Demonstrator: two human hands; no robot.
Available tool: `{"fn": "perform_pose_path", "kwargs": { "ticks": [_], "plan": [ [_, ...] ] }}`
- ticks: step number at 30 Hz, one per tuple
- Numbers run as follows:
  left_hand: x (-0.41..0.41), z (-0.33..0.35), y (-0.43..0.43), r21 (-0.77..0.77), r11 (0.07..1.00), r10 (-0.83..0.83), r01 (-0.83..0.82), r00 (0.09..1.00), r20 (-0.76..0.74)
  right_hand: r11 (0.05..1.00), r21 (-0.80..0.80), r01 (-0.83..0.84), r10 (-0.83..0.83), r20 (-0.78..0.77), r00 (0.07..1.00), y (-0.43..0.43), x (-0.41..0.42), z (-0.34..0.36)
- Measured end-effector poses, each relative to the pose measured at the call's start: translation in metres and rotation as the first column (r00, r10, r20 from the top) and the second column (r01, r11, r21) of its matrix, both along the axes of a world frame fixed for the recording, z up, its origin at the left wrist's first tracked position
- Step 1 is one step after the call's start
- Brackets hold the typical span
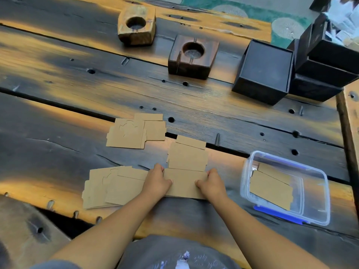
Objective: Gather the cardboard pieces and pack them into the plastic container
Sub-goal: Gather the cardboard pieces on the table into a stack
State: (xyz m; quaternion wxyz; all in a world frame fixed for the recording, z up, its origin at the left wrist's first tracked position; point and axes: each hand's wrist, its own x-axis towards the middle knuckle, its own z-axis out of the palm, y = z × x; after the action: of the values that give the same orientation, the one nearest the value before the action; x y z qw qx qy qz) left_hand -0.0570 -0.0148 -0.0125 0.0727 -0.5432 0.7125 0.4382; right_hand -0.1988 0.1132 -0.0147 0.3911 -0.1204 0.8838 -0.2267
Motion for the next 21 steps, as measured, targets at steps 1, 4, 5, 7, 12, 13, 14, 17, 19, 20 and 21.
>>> {"fn": "perform_pose_path", "kwargs": {
  "ticks": [1, 4, 5, 7, 12, 13, 14, 17, 19, 20, 21],
  "plan": [
    [-0.007, 0.001, -0.006, -0.011, 1.0, -0.006, 0.006, 1.0, -0.005, 1.0, -0.012, 0.016, -0.016, -0.006, 1.0, -0.005, -0.006, -0.001],
    [-0.026, 0.001, -0.022, -0.049, 0.998, -0.038, 0.037, 0.999, -0.017, 0.998, -0.042, 0.04, -0.042, -0.035, 0.999, -0.018, -0.023, -0.001],
    [-0.033, 0.0, -0.027, -0.056, 0.997, -0.047, 0.046, 0.999, -0.022, 0.997, -0.05, 0.05, -0.053, -0.043, 0.998, -0.023, -0.028, -0.002],
    [-0.044, -0.003, -0.035, -0.059, 0.997, -0.054, 0.052, 0.998, -0.035, 0.996, -0.063, 0.065, -0.069, -0.056, 0.996, -0.03, -0.038, -0.003],
    [-0.063, -0.013, -0.054, -0.027, 0.999, -0.044, 0.043, 0.998, -0.045, 0.997, -0.058, 0.052, -0.057, -0.09, 0.994, -0.044, -0.056, -0.01],
    [-0.066, -0.015, -0.057, -0.024, 0.999, -0.04, 0.039, 0.998, -0.051, 0.998, -0.049, 0.044, -0.048, -0.087, 0.995, -0.047, -0.058, -0.012],
    [-0.069, -0.016, -0.059, -0.031, 0.999, -0.041, 0.039, 0.998, -0.056, 0.998, -0.042, 0.036, -0.04, -0.089, 0.995, -0.049, -0.059, -0.014],
    [-0.077, -0.022, -0.065, -0.077, 0.996, -0.05, 0.046, 0.998, -0.041, 0.999, -0.028, 0.034, -0.036, -0.087, 0.996, -0.056, -0.061, -0.018],
    [-0.077, -0.027, -0.066, -0.074, 0.996, -0.044, 0.042, 0.999, -0.027, 0.999, -0.026, 0.02, -0.022, -0.083, 0.996, -0.056, -0.06, -0.021],
    [-0.077, -0.03, -0.065, -0.067, 0.997, -0.041, 0.04, 0.999, -0.018, 1.0, -0.025, 0.009, -0.011, -0.084, 0.996, -0.056, -0.059, -0.022],
    [-0.076, -0.033, -0.065, -0.063, 0.997, -0.04, 0.04, 0.999, -0.01, 1.0, -0.024, -0.003, 0.001, -0.091, 0.996, -0.055, -0.059, -0.022]
  ]
}}
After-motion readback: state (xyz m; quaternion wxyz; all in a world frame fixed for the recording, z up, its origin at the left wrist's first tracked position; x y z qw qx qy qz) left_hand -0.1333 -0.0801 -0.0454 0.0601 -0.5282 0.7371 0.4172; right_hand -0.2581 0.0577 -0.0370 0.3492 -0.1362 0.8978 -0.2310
